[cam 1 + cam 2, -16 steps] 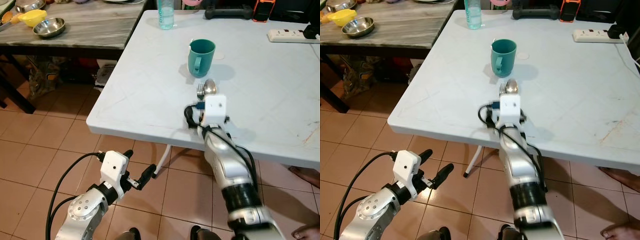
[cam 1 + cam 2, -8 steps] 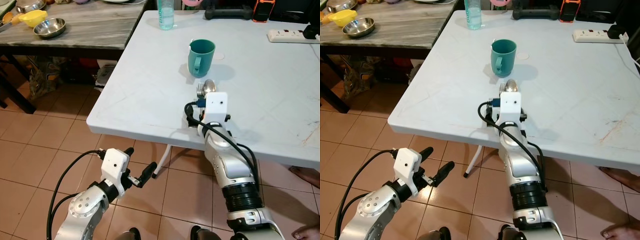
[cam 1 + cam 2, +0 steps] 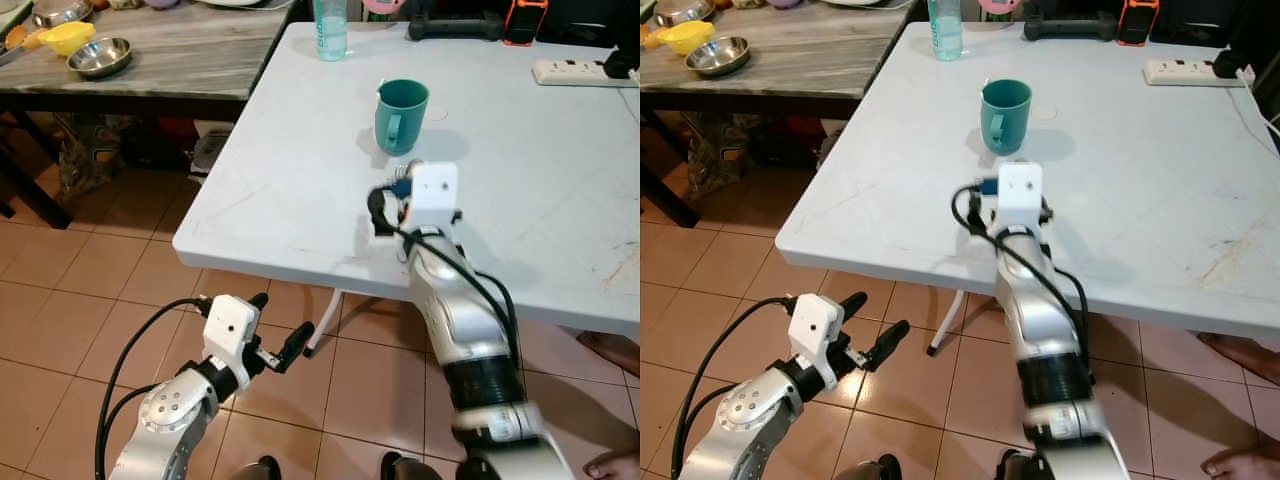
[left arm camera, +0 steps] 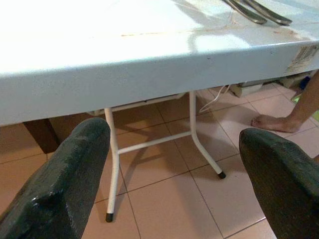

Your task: Setting the table

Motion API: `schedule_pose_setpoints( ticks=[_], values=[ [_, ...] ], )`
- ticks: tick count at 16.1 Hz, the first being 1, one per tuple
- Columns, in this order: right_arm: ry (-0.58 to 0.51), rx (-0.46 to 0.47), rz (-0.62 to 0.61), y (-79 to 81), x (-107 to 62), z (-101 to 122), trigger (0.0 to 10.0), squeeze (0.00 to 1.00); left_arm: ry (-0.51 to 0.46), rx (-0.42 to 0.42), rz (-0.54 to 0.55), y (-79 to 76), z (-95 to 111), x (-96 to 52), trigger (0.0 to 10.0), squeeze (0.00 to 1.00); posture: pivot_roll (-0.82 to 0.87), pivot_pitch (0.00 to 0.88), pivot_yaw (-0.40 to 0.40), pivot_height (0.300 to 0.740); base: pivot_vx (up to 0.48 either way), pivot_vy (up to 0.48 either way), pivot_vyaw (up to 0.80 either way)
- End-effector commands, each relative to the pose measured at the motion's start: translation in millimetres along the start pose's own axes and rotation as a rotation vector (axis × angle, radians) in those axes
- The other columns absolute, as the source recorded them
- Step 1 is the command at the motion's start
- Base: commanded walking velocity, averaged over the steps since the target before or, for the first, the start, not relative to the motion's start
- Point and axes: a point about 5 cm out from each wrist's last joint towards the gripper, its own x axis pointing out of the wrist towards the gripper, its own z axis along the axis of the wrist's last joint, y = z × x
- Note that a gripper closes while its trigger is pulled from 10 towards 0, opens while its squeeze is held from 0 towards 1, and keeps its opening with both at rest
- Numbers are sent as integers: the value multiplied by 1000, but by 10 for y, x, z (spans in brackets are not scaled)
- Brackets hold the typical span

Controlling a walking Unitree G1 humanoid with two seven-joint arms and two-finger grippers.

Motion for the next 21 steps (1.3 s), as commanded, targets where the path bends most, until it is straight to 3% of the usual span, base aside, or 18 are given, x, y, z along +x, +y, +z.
schedule_pose_setpoints(
  ticks=[1,2,3,4,5,15,21],
  values=[
    [13,14,17,45,47,-33,10000,0,13,-2,2,15,-26,-24,10000,0,46,190,83,740,0,0,0],
    [15,15,19,55,68,-34,10000,0,14,-2,0,11,-26,-27,10000,0,46,191,83,740,0,0,0],
    [26,18,20,64,104,-51,4863,0,15,-1,-2,6,-25,-30,10000,0,49,193,82,740,0,0,0],
    [26,10,21,69,113,-67,4863,0,15,-2,-2,3,-24,-33,10000,0,51,197,82,740,0,0,0],
    [37,16,21,69,118,-103,0,0,16,-3,-1,-1,-24,-37,10000,0,54,198,82,740,0,0,0],
    [161,19,10,-30,154,-583,0,0,29,-8,-4,-37,-44,-70,10000,0,64,218,85,740,0,0,0],
    [247,19,-72,-219,-12,-894,0,0,17,-20,-35,-47,-2,-64,10000,0,59,215,85,740,0,0,0]
  ],
)
